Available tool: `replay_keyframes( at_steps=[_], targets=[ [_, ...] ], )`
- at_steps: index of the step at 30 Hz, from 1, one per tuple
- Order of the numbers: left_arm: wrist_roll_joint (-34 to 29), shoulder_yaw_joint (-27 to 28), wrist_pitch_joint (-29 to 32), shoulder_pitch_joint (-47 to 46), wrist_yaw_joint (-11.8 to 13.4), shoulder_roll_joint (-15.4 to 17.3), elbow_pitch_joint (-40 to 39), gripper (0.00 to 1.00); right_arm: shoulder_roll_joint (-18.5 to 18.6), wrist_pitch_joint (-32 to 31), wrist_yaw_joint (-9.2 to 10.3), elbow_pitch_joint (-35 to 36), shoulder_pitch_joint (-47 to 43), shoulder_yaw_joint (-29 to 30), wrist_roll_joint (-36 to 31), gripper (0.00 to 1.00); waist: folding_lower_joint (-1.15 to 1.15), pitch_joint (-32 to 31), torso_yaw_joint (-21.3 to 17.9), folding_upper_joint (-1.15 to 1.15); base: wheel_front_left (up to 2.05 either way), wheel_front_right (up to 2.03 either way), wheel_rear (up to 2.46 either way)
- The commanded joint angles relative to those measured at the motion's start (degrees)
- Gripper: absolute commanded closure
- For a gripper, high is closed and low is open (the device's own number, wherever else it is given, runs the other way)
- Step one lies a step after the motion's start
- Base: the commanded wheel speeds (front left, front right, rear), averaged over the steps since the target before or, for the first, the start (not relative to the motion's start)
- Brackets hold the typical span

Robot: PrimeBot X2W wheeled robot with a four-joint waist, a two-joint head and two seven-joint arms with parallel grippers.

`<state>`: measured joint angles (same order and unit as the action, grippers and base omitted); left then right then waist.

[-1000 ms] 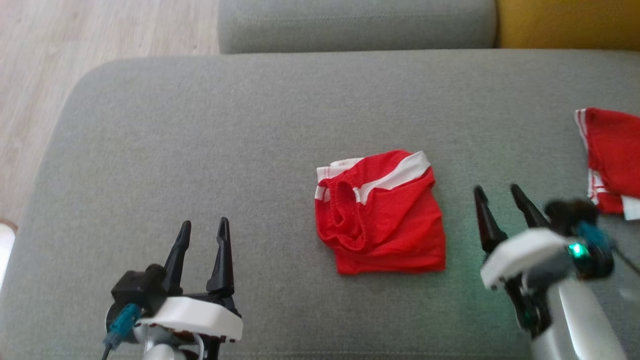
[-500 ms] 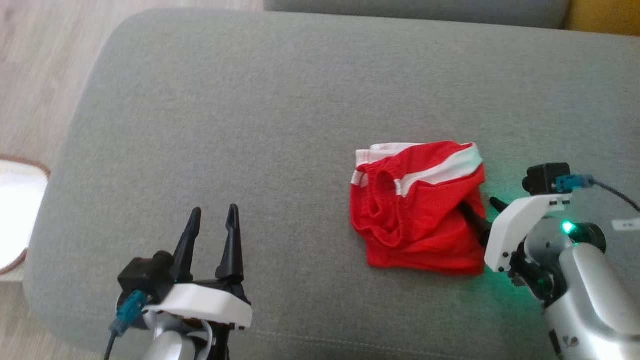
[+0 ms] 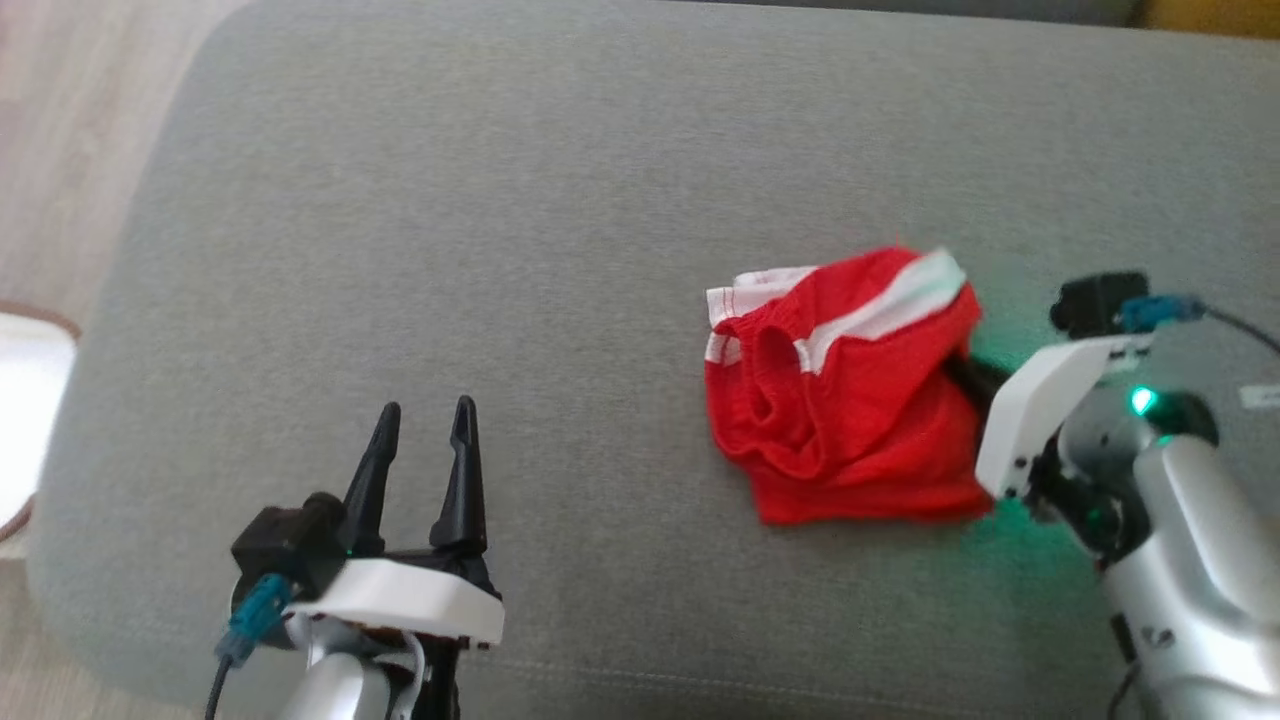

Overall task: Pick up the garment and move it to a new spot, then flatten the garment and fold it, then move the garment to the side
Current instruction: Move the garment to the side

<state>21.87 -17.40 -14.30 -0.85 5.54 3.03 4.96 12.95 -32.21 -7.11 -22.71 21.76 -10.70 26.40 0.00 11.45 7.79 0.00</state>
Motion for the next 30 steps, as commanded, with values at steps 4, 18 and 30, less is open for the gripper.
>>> replay_keyframes(
  at_steps=[4,18,30],
  targets=[
    [-1.2,2.2,-0.7,-3.3,-0.2,-0.1,-2.6,0.0,3.1,1.7,-0.37,3.7,4.2,-0.2,-2.0,1.0,0.0,1.4,-5.4,0.0,0.0,0.0,0.0],
    [-5.4,2.4,-0.7,-7.1,-2.3,0.3,-2.7,0.0,1.2,3.7,-0.37,5.9,9.9,-1.1,-3.7,1.0,0.0,7.4,-26.0,0.0,0.0,0.0,0.0],
    [-6.2,1.8,-0.7,-9.2,-2.6,1.3,-1.6,0.0,-1.3,8.1,-0.37,2.5,14.2,-2.3,-4.2,1.0,0.0,9.3,-30.4,0.0,0.0,0.0,0.0]
  ],
)
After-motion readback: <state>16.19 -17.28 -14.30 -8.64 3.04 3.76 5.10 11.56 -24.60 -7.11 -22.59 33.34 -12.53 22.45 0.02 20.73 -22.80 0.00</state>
